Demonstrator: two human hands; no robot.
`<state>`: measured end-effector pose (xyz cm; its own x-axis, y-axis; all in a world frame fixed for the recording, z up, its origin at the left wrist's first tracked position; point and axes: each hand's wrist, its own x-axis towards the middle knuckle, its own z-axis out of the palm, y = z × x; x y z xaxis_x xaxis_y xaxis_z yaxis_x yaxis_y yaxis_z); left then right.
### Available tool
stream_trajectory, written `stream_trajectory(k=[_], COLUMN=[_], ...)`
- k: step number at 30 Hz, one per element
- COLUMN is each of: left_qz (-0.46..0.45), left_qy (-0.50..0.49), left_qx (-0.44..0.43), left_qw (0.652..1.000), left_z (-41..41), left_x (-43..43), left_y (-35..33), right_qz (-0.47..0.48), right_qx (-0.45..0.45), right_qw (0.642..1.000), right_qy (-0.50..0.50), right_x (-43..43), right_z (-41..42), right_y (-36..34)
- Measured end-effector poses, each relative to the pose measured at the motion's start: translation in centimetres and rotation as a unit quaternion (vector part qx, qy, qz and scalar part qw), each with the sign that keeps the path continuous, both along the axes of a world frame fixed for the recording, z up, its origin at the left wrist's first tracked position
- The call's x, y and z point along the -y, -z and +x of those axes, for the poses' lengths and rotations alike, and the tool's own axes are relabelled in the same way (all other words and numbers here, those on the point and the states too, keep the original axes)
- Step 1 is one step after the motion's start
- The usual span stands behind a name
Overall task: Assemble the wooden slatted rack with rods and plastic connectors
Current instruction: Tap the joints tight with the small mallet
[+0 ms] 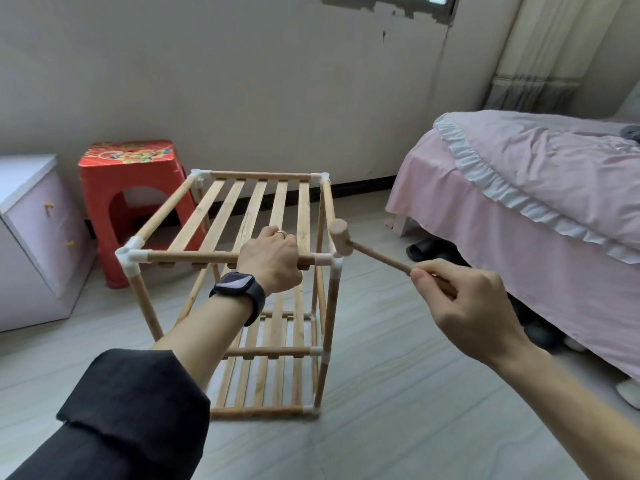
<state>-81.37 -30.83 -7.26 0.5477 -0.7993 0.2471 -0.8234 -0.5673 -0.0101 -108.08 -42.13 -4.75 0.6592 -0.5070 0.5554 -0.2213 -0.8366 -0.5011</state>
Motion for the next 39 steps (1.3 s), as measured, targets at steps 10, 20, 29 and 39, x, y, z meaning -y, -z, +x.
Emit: stream_trajectory(k=[10, 20, 29, 39], left_qz=[0.019, 0.036, -0.047, -0.069], left_qy=[-0.009, 0.048, 0.083, 0.09], left_qx=[0.005, -0.067, 0.031, 0.046], left_qw=[1.0, 0.996, 0.995, 0.992], left_z=[-0.1, 0.2, -4.9, -6.8], left_x=[-0.1, -0.2, 5.3, 7.2], left_y=[-0.3, -0.4, 1.6, 2.0], right_qz=[0.032, 0.469, 0.624, 0.629], right_qx=[-0.025, 0.0, 0.02, -0.013], right_qw=[0.999, 0.876, 0.752, 0.764], right_qy=[0.036, 0.113, 0.21, 0.142], right_x=[-0.2, -1.0, -5.5, -5.5], right_z=[0.6, 2.0, 2.6, 2.9], right_y=[1.0, 14.0, 25.0, 26.4])
